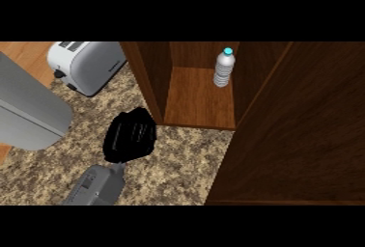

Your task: Pick up the bottled water, place it into the cabinet and close the cabinet

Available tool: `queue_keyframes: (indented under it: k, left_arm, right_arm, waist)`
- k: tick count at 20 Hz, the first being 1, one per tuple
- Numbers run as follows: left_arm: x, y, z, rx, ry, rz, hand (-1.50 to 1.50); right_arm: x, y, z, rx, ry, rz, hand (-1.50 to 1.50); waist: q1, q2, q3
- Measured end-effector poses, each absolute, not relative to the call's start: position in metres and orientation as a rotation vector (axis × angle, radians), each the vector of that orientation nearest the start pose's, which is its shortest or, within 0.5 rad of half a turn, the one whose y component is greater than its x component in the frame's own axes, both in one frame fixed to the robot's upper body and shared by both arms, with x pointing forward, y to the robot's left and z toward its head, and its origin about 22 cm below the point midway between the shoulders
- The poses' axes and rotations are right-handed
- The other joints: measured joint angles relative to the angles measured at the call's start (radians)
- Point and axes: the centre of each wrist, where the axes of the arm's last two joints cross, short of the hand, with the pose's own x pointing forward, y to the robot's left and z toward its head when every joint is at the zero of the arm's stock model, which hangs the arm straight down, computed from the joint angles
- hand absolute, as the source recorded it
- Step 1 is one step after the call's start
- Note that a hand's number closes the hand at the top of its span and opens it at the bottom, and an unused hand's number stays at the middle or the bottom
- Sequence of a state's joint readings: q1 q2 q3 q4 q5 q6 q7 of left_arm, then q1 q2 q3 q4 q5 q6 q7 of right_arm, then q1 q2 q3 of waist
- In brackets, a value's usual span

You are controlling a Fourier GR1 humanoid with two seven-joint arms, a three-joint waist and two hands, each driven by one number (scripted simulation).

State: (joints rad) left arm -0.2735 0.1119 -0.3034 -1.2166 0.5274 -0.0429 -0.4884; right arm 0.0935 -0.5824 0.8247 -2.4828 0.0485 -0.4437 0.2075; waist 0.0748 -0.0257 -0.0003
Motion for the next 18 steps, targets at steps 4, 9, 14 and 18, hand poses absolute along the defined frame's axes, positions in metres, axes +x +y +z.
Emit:
queue_keyframes:
  k: [4, 9, 14, 18]
  left_arm:
    - [0.254, 0.197, -0.020, -0.517, -1.829, 0.107, 1.50]
    - [0.210, 0.232, -0.006, -0.478, -1.851, 0.123, 1.50]
    - [0.170, 0.261, 0.011, -0.456, -1.858, 0.145, 1.50]
    - [0.143, 0.278, 0.024, -0.440, -1.873, 0.163, 1.50]
  right_arm:
    - [0.097, -0.160, 0.158, 0.359, -1.861, 0.519, 1.50]
    - [0.102, -0.152, 0.164, 0.379, -1.839, 0.547, 1.50]
    - [0.111, -0.133, 0.175, 0.413, -1.872, 0.530, 1.50]
    - [0.121, -0.107, 0.191, 0.474, -1.893, 0.509, 1.50]
  waist:
    - [-0.005, 0.005, -0.001]
    - [-0.015, 0.009, -0.002]
    - [-0.022, 0.012, -0.003]
    - [-0.032, 0.016, -0.003]
